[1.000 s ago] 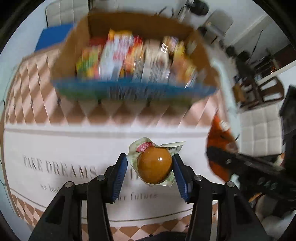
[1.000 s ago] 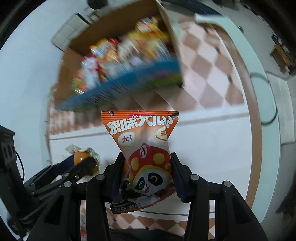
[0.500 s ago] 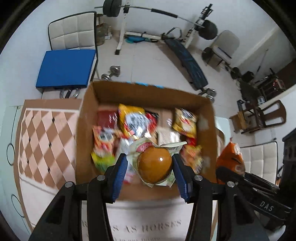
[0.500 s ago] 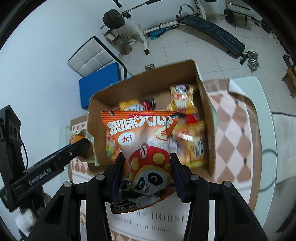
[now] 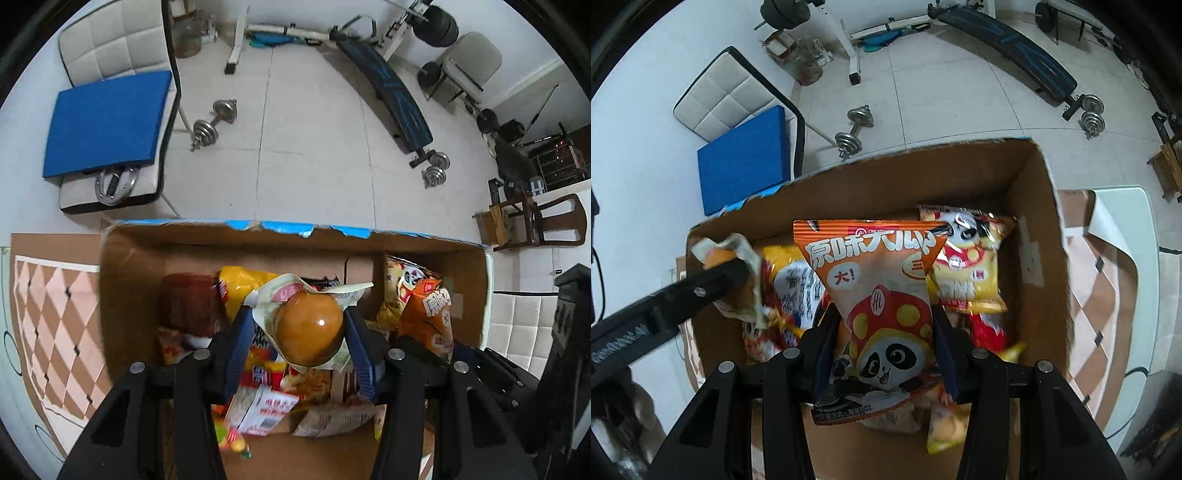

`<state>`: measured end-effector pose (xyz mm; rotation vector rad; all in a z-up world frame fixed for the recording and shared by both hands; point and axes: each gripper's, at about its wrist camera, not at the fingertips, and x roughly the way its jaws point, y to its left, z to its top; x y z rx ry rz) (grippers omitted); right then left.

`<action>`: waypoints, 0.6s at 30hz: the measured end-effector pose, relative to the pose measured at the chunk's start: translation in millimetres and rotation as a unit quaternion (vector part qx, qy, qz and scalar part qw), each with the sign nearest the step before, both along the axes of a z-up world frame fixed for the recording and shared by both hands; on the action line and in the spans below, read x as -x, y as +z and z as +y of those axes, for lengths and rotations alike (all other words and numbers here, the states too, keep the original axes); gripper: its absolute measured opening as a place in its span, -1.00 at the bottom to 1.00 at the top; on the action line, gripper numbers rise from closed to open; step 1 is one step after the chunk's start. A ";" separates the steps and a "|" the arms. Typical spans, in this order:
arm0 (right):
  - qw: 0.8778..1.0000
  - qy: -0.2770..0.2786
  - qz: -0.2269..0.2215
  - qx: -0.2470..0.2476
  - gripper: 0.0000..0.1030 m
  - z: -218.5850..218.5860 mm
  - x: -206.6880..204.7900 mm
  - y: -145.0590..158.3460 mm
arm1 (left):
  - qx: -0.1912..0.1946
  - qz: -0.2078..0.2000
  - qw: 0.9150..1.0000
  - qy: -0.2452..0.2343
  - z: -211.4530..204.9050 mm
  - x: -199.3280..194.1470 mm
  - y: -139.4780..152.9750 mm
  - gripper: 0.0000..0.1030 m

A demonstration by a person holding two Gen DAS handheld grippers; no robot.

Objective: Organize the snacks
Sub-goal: 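Carry both snacks into the box and open both tools to release them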

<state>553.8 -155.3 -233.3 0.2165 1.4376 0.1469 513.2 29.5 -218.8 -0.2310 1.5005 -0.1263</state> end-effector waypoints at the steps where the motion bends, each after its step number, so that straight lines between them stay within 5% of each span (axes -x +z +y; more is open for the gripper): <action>1: 1.000 0.001 -0.002 0.004 -0.02 2.0 -4.8 -3.0 | -0.003 0.006 1.000 -0.002 -1.8 -3.5 -5.3 -0.06; 3: 1.000 0.002 -0.005 0.014 0.00 4.7 -12.5 -9.3 | -0.014 0.013 1.000 0.000 -4.1 -8.9 -13.3 -0.06; 4: 1.000 0.003 0.002 0.015 0.14 6.1 -16.7 -14.4 | -0.016 0.019 1.000 0.000 -5.4 -10.3 -17.3 -0.06; 5: 1.000 0.005 0.012 0.018 0.53 7.5 -19.8 -19.5 | -0.018 0.029 0.999 0.001 -6.1 -11.5 -22.8 -0.06; 7: 1.000 0.009 0.011 0.023 0.79 8.8 -21.7 -23.1 | -0.020 0.044 0.999 0.004 -7.5 -13.1 -28.7 0.26; 9: 0.999 0.017 0.007 0.040 0.79 10.2 -21.6 -23.5 | -0.013 0.040 0.999 0.005 -8.2 -11.9 -29.0 0.66; 18: 0.997 0.022 0.019 0.078 0.80 2.9 -10.3 -29.8 | -0.015 0.030 0.999 0.003 -8.8 2.0 -25.7 0.66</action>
